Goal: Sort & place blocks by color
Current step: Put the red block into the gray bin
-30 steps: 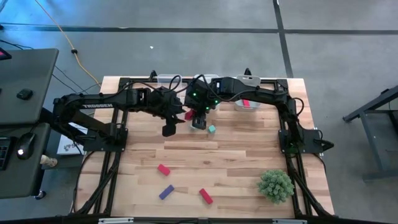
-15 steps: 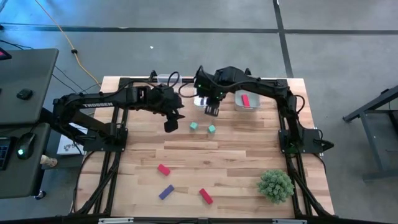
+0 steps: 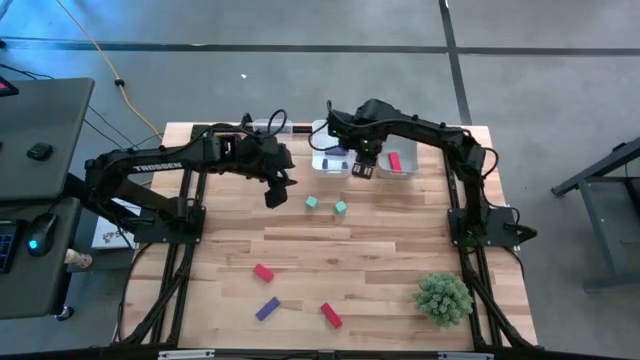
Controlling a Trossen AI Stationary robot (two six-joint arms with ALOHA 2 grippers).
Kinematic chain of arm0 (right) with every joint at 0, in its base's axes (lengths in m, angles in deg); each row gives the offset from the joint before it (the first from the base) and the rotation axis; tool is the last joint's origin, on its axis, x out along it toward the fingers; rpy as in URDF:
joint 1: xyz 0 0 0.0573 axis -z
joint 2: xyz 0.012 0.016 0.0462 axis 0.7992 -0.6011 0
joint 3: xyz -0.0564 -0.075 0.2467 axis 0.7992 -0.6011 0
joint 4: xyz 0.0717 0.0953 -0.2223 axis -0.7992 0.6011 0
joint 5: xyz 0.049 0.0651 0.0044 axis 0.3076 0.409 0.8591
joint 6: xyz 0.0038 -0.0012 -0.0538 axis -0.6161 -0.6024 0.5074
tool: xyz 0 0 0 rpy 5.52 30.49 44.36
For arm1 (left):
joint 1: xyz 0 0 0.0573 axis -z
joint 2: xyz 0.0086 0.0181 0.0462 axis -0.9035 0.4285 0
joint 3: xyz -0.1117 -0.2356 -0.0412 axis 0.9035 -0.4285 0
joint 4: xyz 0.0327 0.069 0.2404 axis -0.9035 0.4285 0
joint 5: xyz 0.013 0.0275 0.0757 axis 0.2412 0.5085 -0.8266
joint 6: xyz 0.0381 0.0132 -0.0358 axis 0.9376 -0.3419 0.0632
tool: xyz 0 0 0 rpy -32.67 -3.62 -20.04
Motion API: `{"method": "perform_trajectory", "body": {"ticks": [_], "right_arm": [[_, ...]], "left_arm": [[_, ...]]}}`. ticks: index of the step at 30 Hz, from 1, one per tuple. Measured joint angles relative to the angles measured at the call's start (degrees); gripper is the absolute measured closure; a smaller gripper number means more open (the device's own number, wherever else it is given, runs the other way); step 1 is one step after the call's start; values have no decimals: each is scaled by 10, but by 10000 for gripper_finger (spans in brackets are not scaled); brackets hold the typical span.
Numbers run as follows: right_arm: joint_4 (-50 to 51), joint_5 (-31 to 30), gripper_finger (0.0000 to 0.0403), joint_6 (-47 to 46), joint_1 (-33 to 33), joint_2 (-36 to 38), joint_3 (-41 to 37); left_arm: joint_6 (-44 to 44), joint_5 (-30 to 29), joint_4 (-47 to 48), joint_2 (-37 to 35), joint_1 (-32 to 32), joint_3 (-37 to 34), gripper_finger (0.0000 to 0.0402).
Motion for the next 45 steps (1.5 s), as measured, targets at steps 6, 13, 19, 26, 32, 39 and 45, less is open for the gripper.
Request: {"method": "perform_trajectory", "body": {"ticks": [6,13,19,26,32,39,45], "right_arm": [[-72,0,293,0,42,63,-117],[-209,6,293,-16,108,147,-247],[-288,6,293,-43,161,189,-325],[-359,12,293,-78,212,193,-375],[-445,36,286,-108,245,193,-433],[-525,34,291,-121,254,193,-478],[-551,32,285,-140,261,193,-506]], "left_arm": [[-10,-1,0,0,-11,0,252],[-10,-2,-1,0,-23,0,250],[-12,-3,-1,0,-30,0,252],[-24,-17,-1,0,-29,0,252],[-27,-17,-2,0,-29,0,250],[-45,-17,-2,0,-29,0,252],[-46,-17,-2,0,-29,0,252]]}}
